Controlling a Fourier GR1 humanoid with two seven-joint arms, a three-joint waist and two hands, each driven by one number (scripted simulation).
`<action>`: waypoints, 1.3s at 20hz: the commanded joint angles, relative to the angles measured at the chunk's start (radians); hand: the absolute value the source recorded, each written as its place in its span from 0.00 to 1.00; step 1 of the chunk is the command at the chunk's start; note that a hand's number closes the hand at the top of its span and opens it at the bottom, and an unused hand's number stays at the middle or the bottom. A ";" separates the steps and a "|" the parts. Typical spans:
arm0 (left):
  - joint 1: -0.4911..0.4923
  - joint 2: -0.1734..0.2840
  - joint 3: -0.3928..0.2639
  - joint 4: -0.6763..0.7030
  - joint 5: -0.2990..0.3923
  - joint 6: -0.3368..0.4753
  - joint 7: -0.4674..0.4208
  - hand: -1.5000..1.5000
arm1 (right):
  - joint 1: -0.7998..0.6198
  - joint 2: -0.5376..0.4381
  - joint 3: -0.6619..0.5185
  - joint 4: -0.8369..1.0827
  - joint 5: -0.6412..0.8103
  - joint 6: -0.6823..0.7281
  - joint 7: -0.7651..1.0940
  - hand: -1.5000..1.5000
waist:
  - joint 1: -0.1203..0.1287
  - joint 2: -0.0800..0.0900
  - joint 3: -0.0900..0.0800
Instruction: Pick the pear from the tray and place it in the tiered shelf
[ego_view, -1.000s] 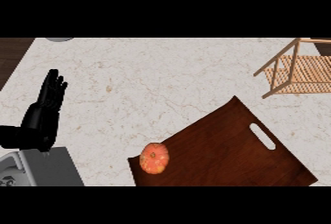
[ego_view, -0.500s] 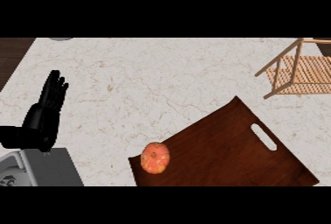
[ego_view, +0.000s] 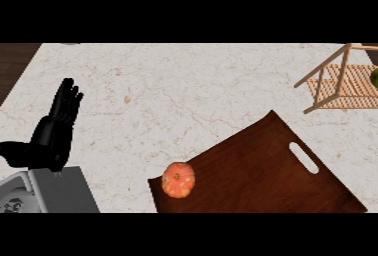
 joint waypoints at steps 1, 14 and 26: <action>0.065 0.017 0.016 -0.070 0.022 -0.002 0.083 0.50 | -0.006 0.010 -0.017 0.048 -0.010 0.012 -0.062 0.00 | 0.008 -0.002 0.000; 0.061 -0.024 -0.029 -0.053 -0.007 0.035 0.065 0.50 | -0.032 -0.195 -0.186 0.107 -0.163 0.093 -0.014 0.00 | -0.009 -0.004 0.000; 0.064 0.002 -0.005 -0.045 0.013 0.023 0.055 0.50 | 0.199 -0.384 -0.280 0.197 -0.248 0.318 0.015 0.00 | -0.020 -0.001 0.006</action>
